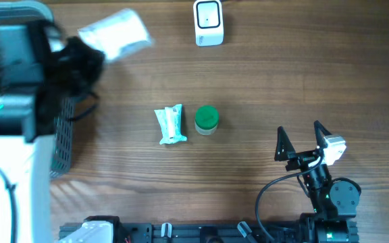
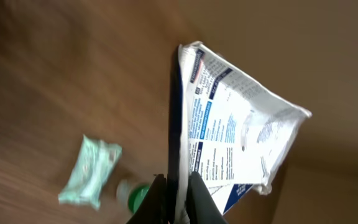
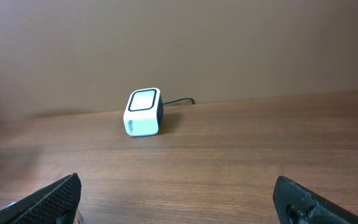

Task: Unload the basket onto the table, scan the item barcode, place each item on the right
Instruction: 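Carry the white box and set it right of the jar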

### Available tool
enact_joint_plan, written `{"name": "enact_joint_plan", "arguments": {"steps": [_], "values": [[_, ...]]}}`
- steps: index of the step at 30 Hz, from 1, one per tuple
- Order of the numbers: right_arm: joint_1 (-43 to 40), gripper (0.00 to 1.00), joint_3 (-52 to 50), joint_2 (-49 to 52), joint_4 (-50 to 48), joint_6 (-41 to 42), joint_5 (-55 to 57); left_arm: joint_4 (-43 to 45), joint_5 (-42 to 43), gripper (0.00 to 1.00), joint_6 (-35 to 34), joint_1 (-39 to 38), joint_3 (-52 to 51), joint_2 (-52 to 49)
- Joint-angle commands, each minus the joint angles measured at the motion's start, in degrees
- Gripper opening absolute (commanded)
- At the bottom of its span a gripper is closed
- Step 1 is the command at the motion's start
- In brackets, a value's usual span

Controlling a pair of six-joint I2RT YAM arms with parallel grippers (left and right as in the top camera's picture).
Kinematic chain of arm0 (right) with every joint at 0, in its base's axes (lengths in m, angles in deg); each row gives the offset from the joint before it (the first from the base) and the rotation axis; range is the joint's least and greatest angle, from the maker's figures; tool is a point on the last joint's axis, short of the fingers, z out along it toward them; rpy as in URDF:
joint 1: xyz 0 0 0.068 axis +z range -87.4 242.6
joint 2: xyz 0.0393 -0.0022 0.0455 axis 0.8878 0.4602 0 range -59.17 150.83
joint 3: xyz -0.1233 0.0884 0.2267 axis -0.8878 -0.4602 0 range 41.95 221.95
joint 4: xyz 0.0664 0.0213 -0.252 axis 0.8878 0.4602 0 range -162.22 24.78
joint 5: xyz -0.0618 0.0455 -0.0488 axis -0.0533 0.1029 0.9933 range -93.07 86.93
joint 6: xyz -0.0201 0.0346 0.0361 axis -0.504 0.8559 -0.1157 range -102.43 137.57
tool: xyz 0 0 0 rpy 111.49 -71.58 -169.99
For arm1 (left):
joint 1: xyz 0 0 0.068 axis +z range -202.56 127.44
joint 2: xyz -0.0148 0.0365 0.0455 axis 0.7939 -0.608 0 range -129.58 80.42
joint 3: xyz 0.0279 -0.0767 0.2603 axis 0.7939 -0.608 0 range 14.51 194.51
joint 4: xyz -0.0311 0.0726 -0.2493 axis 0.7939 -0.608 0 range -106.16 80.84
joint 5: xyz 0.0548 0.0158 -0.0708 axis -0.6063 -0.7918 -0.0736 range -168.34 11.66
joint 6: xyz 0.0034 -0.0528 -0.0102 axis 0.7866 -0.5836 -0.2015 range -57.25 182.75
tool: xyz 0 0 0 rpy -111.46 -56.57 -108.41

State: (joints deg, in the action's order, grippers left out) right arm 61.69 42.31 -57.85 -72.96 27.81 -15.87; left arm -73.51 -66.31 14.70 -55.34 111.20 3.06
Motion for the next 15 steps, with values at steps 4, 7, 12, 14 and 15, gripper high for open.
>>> {"name": "enact_joint_plan", "arguments": {"steps": [4,7,12,14,15], "values": [[0.31,1.00,-0.04,-0.02,-0.22,0.42,0.59,4.31,-3.15,0.04,1.38,-19.04,-3.43,-13.92],[0.31,1.00,-0.04,-0.02,-0.22,0.39,0.59,8.98,-3.15,0.04,1.38,-25.49,-3.43,-20.85],[0.31,1.00,-0.04,-0.02,-0.22,0.42,0.59,13.22,-3.15,0.04,1.38,-33.81,-3.48,-31.80],[0.31,1.00,-0.04,-0.02,-0.22,0.39,0.59,14.08,-3.15,0.04,1.40,-36.63,-3.48,-35.58],[0.31,1.00,-0.04,-0.02,-0.22,0.39,0.59,14.78,-3.15,0.04,1.40,-38.45,-3.48,-37.90]]}}
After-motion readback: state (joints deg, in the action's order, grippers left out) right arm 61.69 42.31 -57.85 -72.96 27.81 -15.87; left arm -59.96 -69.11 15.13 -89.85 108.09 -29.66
